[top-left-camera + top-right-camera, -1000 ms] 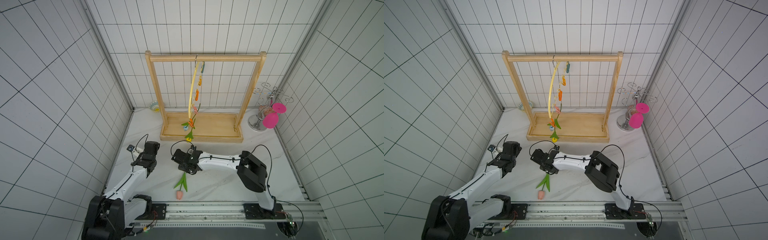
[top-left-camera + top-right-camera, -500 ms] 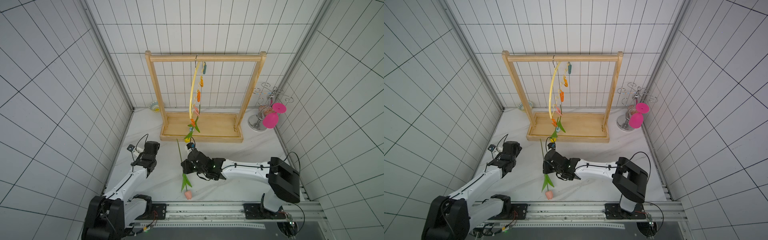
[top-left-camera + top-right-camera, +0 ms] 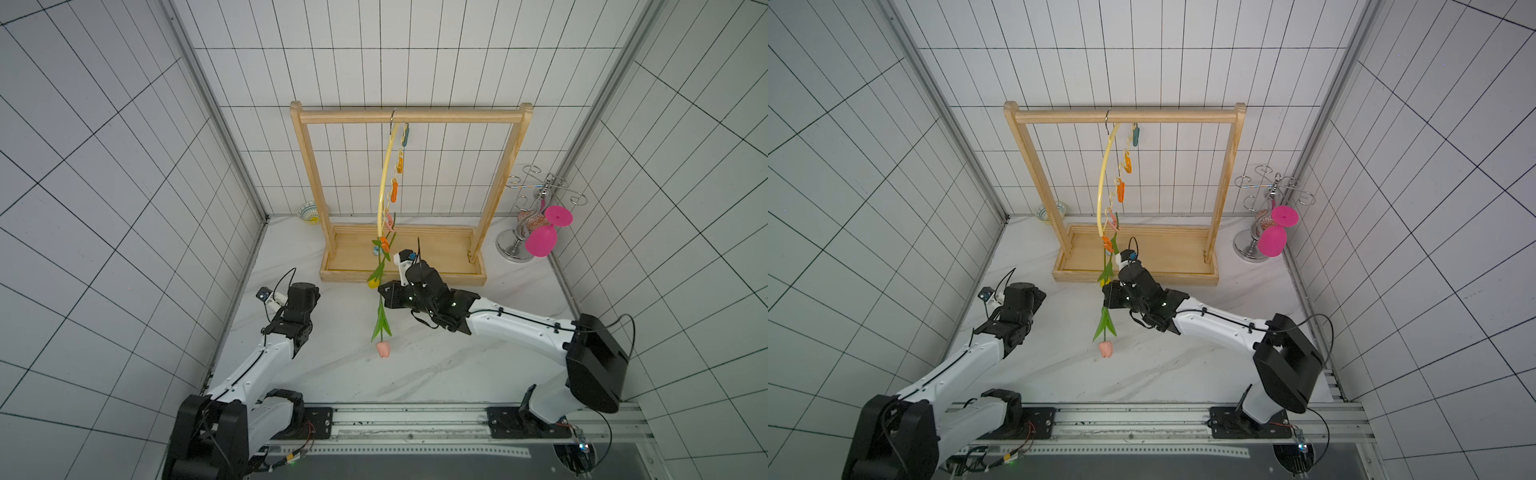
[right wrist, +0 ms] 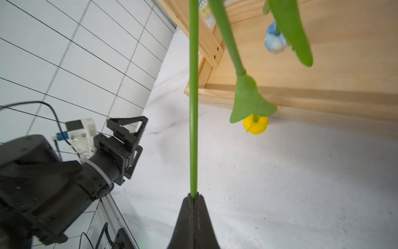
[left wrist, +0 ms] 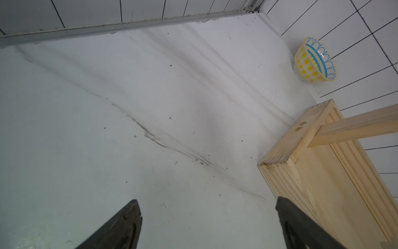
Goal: Dry the flowers on a clothes hanger
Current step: Pick up the flower at the center of the board, then open the clamp at the hanger.
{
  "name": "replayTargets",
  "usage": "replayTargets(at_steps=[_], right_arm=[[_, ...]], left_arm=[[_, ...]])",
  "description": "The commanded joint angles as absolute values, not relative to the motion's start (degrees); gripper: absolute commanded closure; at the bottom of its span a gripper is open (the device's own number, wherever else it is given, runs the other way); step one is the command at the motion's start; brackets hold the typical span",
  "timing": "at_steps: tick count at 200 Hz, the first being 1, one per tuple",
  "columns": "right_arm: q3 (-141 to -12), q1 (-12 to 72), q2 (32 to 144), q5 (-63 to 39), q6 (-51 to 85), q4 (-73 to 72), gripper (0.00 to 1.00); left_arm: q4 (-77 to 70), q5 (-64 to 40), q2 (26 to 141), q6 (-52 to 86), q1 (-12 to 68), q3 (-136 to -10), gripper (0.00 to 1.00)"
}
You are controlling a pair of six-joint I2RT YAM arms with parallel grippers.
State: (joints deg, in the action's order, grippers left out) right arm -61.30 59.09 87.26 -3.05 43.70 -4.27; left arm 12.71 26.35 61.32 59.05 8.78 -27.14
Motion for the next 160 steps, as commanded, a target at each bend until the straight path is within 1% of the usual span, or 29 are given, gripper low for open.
replayTargets(at_steps=[1,22,91,126,160], right_arm=[[-58.4,58.3,83.4,-1.3,43.5,-3.3,1.00],[-56.9,57.2,80.8,-0.3,43.1,-2.5,1.00],[-52.9,53.8,73.5,1.4,41.4,0.4,1.00],[-51.5,52.9,71.9,1.9,41.1,1.1,1.00],[-51.3,52.4,71.8,1.4,39.9,1.4,1.00]], left_arm=[[8.5,21.2,59.3,54.6,8.5,-26.3,0.01],[5.1,15.7,57.6,50.1,8.5,-25.1,0.01],[-10.8,3.9,52.7,45.6,8.6,-17.7,0.02],[-16.8,-1.2,51.9,44.2,9.0,-16.0,0.02],[-22.2,-5.6,51.5,43.4,11.3,-16.7,0.03]])
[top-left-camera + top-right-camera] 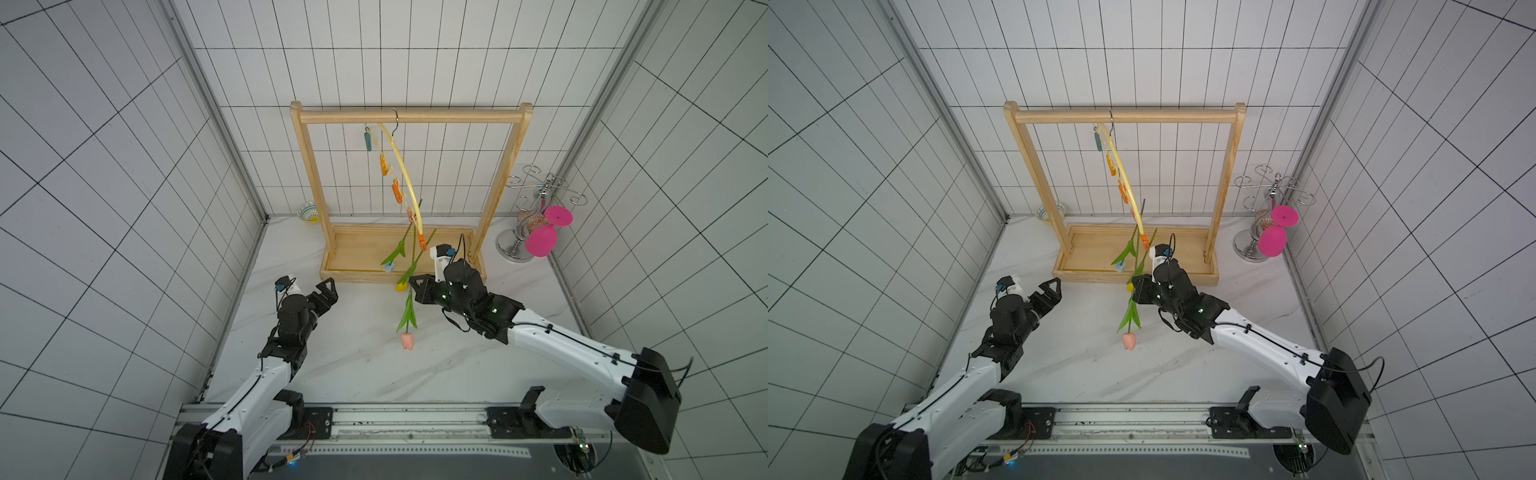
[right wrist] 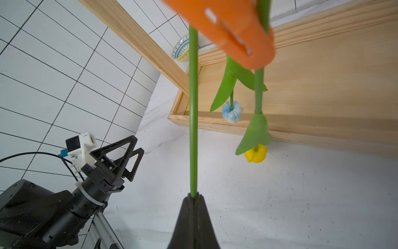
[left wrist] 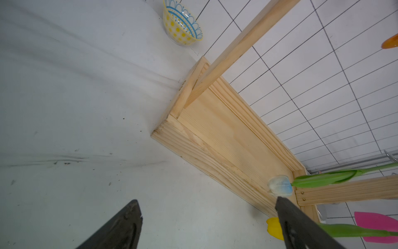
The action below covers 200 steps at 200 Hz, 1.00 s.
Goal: Dry the flowers on a clothes hanger
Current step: Open the clamp at the hanger.
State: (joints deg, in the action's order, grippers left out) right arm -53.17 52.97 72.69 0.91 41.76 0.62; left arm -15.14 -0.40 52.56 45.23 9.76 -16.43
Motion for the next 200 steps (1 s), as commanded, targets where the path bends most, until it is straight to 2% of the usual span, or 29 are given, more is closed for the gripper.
replayTargets(at_steps=[1,37,85,111,123,154,200], right_arm=[[-51.4,52.4,71.8,1.4,39.9,1.4,1.00],[-52.7,52.3,73.7,0.6,39.5,1.6,1.00],[-55.8,51.8,77.2,0.0,39.6,1.4,1.00],[-64.8,49.5,82.5,0.2,41.0,8.5,1.00],[-69.1,48.6,84.9,0.3,42.5,11.7,1.00],[-75.7,46.9,88.7,0.0,45.8,10.2,1.00],[-84.2,44.5,92.7,-1.4,46.9,10.0,1.00]], left_arm=[[-22.3,-5.6,51.6,43.4,11.5,-16.8,0.03],[-28.8,-8.2,55.2,45.8,14.4,-22.6,0.07],[-33.1,-16.0,71.3,47.0,14.8,-39.2,0.13],[-37.9,-22.8,81.9,48.0,14.8,-49.7,0.17],[-42.1,-27.0,86.9,47.6,14.8,-54.3,0.23],[-49.6,-30.4,95.3,44.4,14.8,-62.4,0.27],[-43.5,-31.9,99.6,38.3,16.0,-70.8,0.27]])
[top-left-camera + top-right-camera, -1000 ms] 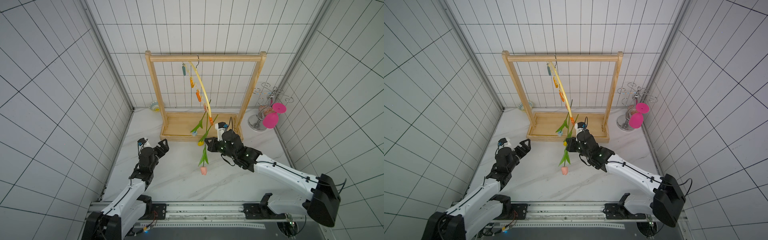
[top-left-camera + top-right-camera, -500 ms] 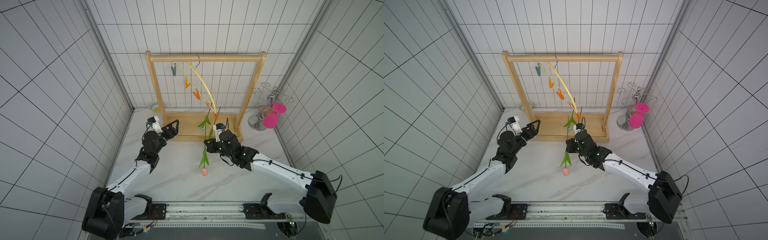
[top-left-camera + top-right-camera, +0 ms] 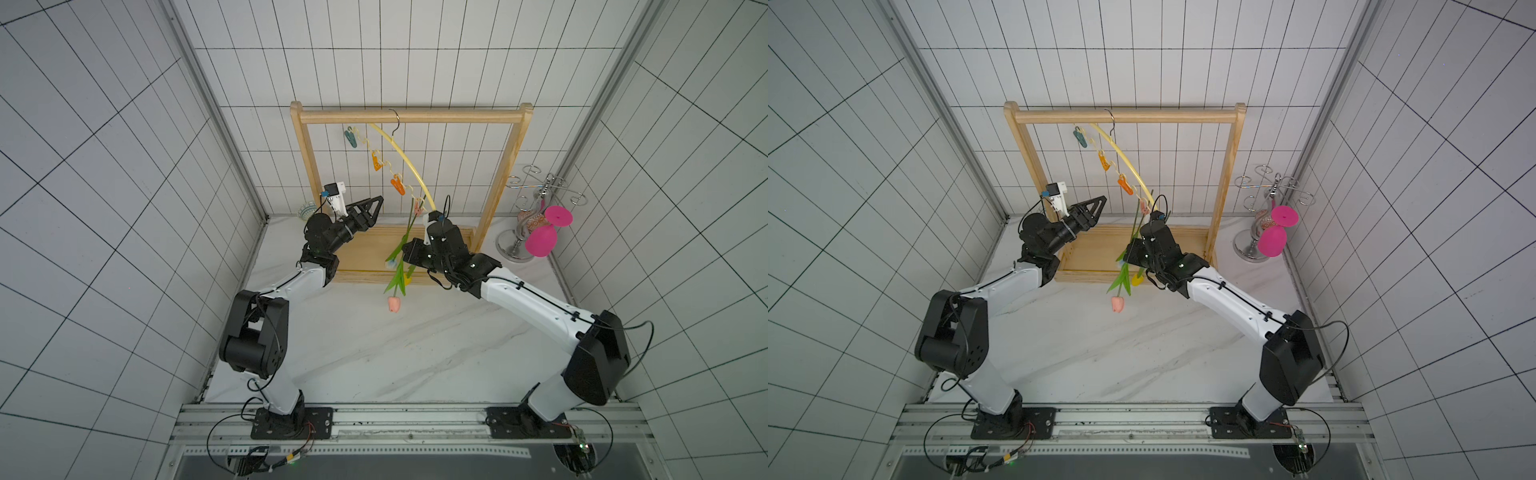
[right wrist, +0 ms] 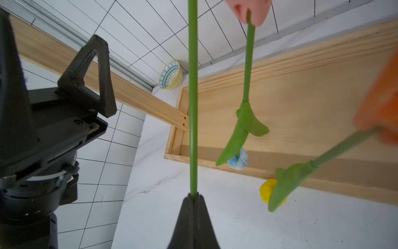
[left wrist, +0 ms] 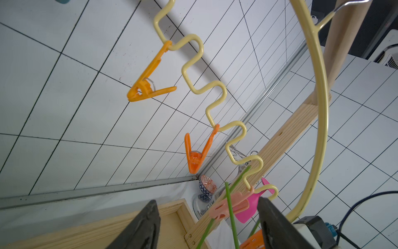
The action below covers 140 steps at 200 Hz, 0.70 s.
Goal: Dry the flowers on a clothes hanger
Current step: Open the clamp at the hanger.
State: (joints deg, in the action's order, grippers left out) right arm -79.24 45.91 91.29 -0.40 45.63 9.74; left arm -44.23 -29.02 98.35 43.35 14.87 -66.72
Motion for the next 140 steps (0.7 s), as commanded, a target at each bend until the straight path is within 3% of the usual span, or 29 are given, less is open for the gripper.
replayTargets(at_steps=[1,71,140], right_arm=[[-84.3,44.5,92.8,-1.5,46.8,10.0,1.00],[-86.7,40.9,94.6,-5.5,40.4,11.6,1.00],[-86.8,40.2,93.6,-8.7,35.7,11.0,1.00]], left_arm=[[-43.4,-31.9,99.7,38.2,16.0,-71.0,0.27],[-31.1,-28.1,103.4,27.9,17.5,-79.6,0.27],[-26.6,-27.2,108.0,26.6,18.3,-86.7,0.31]])
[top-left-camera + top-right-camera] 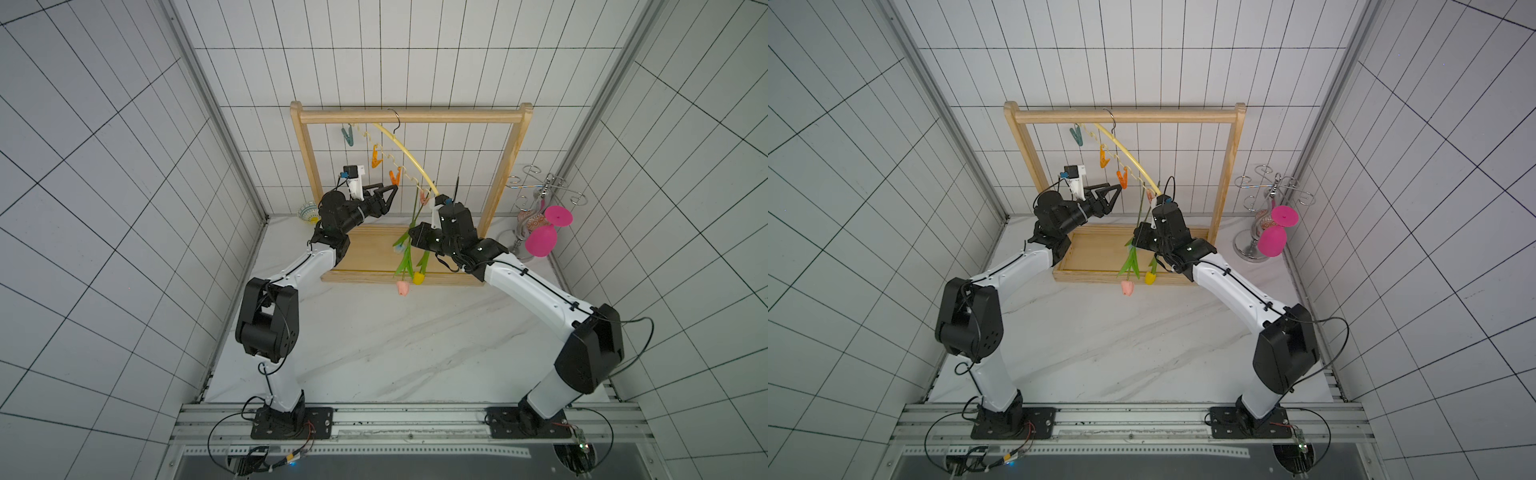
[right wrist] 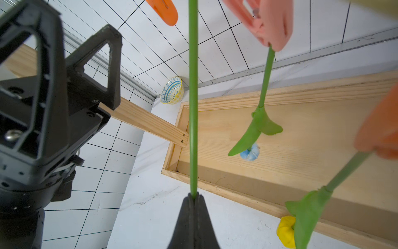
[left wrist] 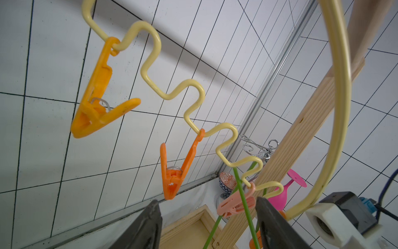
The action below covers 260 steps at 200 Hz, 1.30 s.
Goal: Dry the flowers on a clothes hanger
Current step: Open the clamp at the hanger.
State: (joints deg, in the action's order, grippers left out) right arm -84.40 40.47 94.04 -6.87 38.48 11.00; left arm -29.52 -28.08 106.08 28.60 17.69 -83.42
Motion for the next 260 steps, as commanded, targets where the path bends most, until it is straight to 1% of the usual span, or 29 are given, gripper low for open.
replayTargets(at_steps=[1,61,90,126,151,164,178,195,244,254,260], right_arm=[[-86.9,40.2,93.6,-8.7,35.7,10.9,1.00],[-87.6,40.2,94.0,-9.6,35.6,9.7,1.00],[-87.5,40.2,94.1,-9.6,35.3,9.3,1.00],[-87.6,40.2,94.4,-9.5,34.7,8.9,1.00],[-87.5,40.2,94.6,-9.1,34.4,8.4,1.00],[-87.3,40.1,94.7,-8.7,34.3,7.8,1.00],[-86.8,40.1,94.8,-8.1,34.2,6.7,1.00],[-85.7,40.1,95.0,-7.7,34.5,4.5,1.00],[-85.8,40.0,95.7,-8.7,35.4,3.3,1.00],[-85.7,40.0,95.6,-8.7,35.3,3.4,1.00],[-85.6,40.0,95.5,-8.7,35.2,3.4,1.00]], left_arm=[[-26.5,-27.2,108.1,26.6,18.4,-86.9,0.31],[-23.2,-26.3,113.4,26.3,19.0,-94.8,0.32],[-22.1,-25.4,114.9,25.1,18.9,-96.5,0.34],[-21.7,-25.5,116.4,25.1,18.9,-98.3,0.44],[-21.7,-25.2,117.1,25.5,18.6,-99.3,0.45],[-22.0,-25.1,117.4,26.0,18.3,-99.7,0.50],[-22.3,-25.4,117.6,26.4,18.2,-100.2,0.57],[-22.3,-25.7,118.0,26.5,18.2,-100.8,0.62],[-22.2,-25.7,118.6,27.0,18.2,-101.3,0.62],[-22.2,-25.6,118.6,27.1,18.2,-101.5,0.60],[-22.2,-25.5,118.7,27.2,18.2,-101.7,0.57]])
